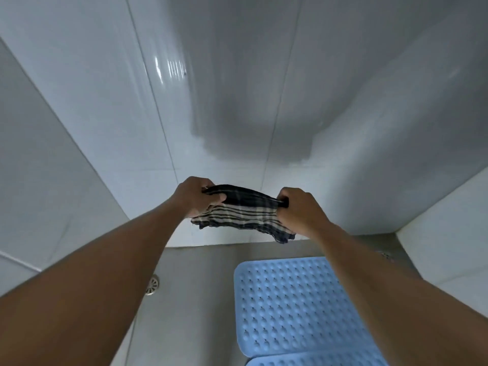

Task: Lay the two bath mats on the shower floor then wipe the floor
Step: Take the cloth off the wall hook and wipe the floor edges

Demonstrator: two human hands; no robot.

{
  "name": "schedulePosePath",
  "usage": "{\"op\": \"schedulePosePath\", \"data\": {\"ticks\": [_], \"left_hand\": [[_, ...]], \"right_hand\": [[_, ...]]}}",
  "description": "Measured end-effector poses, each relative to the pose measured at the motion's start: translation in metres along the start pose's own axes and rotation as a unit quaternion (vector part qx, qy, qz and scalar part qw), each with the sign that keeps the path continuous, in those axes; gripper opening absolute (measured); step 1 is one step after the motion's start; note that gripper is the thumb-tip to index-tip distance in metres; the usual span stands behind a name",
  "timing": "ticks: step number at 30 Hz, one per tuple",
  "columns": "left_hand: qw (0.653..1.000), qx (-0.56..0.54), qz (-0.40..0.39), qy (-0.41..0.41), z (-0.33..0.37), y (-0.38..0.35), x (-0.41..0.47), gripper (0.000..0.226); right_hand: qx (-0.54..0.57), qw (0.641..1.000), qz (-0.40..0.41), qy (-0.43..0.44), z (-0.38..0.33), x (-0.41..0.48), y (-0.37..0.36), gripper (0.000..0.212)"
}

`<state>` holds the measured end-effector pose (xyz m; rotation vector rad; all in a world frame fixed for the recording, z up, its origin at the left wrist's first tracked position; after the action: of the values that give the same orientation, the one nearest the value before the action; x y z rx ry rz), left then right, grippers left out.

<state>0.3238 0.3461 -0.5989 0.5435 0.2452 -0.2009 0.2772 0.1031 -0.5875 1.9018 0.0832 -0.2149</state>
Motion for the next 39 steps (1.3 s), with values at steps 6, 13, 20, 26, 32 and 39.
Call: {"op": "schedulePosePath", "data": {"ticks": [6,13,20,26,32,39], "left_hand": [[0.996,0.031,-0.032,-0.074,0.203,0.046,-0.054,0.013],[0.978,0.055,-0.067,-0.188,0.418,0.076,-0.096,0.009],[0.935,0.094,-0.100,-0.326,0.598,0.062,-0.134,0.015],[0.898,0.110,-0.138,-0.403,0.718,-0.012,-0.167,0.017],[0.867,0.123,-0.165,-0.453,0.805,-0.108,-0.177,0.015],[0.830,0.109,-0.208,-0.507,0.887,-0.221,-0.193,0.009]], "right_hand": [[0.063,0.997,0.034,-0.014,-0.016,-0.063,0.212,0.019],[0.046,0.996,0.067,-0.043,-0.017,-0.111,0.407,0.019],[0.010,0.988,0.121,-0.093,0.018,-0.164,0.547,0.016],[0.014,0.971,0.190,-0.145,0.096,-0.229,0.631,0.014],[0.016,0.953,0.221,-0.209,0.191,-0.272,0.683,0.022],[0.025,0.938,0.260,-0.228,0.286,-0.307,0.742,0.021]]}}
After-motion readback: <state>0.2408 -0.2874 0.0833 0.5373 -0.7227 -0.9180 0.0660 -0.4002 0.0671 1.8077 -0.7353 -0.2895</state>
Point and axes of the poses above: each hand's wrist, its own x-axis towards the middle knuckle, its own y-axis out of the back of the hand, z = x × y, the point moved 10 cm from there along x, towards the middle knuckle, and after that the axes turned 11 degrees about -x, right-handed, at the moved point
